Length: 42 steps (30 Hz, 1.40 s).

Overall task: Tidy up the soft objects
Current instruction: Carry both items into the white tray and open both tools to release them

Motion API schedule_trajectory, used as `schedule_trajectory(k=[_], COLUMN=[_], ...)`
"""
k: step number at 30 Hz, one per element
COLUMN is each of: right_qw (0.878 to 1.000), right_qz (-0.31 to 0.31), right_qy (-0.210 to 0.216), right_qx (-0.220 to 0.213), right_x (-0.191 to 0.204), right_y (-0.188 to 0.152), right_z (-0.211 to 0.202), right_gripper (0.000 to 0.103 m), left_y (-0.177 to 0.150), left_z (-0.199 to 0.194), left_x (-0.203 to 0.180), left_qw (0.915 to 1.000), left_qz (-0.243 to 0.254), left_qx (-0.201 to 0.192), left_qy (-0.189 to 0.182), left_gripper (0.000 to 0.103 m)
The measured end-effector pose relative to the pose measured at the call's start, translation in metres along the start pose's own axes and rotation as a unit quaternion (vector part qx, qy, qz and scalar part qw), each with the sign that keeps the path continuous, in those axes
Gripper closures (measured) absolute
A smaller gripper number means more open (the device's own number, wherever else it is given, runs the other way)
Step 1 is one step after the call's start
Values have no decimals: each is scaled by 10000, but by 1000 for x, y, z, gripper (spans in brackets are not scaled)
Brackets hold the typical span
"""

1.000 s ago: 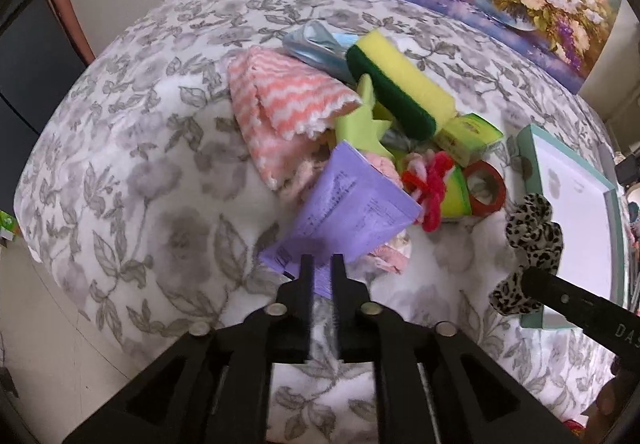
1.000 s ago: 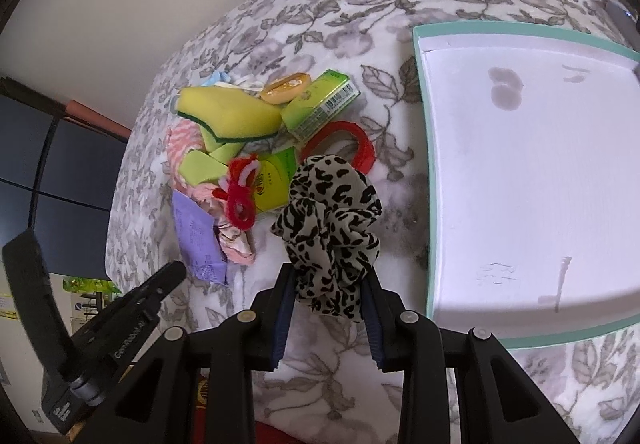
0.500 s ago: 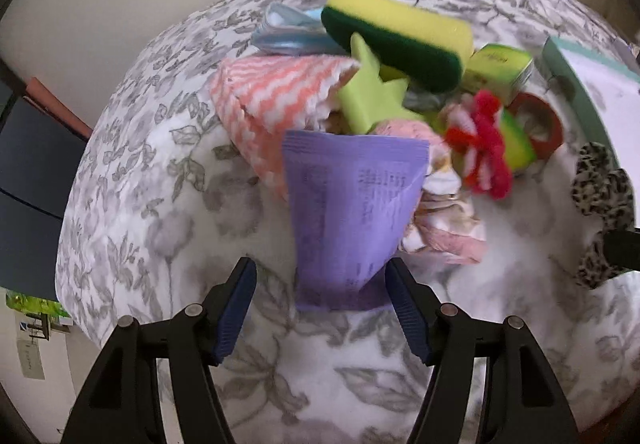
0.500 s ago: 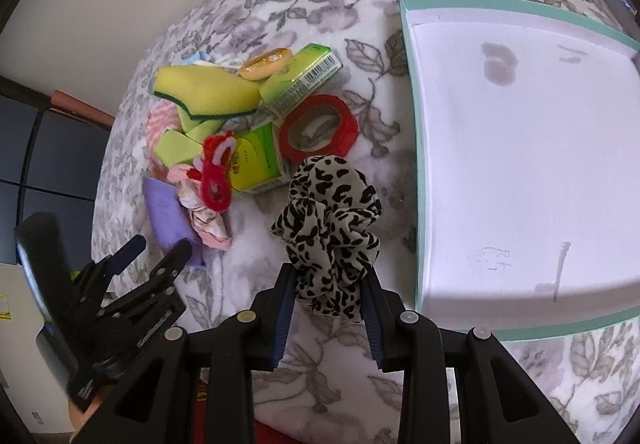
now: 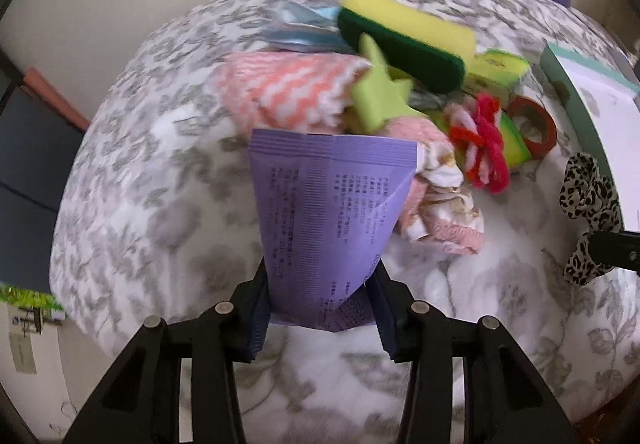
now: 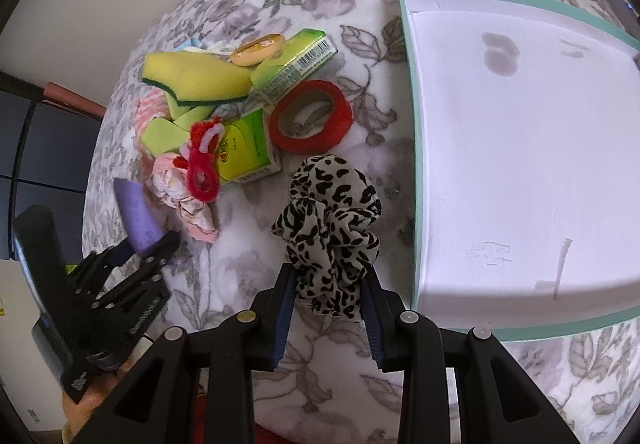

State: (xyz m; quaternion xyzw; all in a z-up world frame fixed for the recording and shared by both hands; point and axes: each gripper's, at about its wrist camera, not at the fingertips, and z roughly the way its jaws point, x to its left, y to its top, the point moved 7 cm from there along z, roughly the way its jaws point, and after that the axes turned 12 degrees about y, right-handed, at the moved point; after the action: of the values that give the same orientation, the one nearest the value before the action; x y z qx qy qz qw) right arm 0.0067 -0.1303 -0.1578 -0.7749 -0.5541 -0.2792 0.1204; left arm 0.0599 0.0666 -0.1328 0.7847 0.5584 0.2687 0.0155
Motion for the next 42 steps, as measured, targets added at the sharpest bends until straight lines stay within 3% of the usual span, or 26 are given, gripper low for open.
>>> schedule_trajectory(k=[6, 11, 14, 16, 19, 26, 30, 36, 42], right_qw=[9994, 9964, 9921, 9874, 9813, 9541, 9348, 9204, 9210], right_qz=[-44, 87, 344, 530, 905, 1922, 2306, 2379, 2358], right_qy=[145, 261, -47, -482, -685, -1139, -1566, -1888, -1812], right_qx=[-315, -799, -1202, -1412, -1556, -1996, -2199, -2461, -2515], right_x=[6, 1, -21, -42, -70, -146, -186, -212, -212], right_y=[5, 11, 25, 31, 36, 42, 39, 44, 44], right_z=[-15, -41, -64, -78, -90, -127, -154, -181, -188], right_gripper=[69, 69, 69, 69, 69, 69, 69, 69, 66], left_y=[27, 72, 95, 108, 118, 130, 137, 139, 139], left_z=[-52, -98, -109, -110, -116, -119, -126, -128, -130], left_x=[20, -4, -33, -55, -97, -199, -235, -255, -256], left_qw=[9989, 9960, 9950, 9938, 9897, 9857, 9847, 9827, 9806], left_qz=[-391, -555, -646, -837, -975, -634, -368, -183, -176], left_qx=[-222, -508, -485, -336, -172, 49, -153, -268, -363], left_qy=[-122, -477, -590, -654, -1036, -1563, -1699, -1825, -1920], left_gripper=[57, 56, 56, 56, 56, 56, 56, 56, 48])
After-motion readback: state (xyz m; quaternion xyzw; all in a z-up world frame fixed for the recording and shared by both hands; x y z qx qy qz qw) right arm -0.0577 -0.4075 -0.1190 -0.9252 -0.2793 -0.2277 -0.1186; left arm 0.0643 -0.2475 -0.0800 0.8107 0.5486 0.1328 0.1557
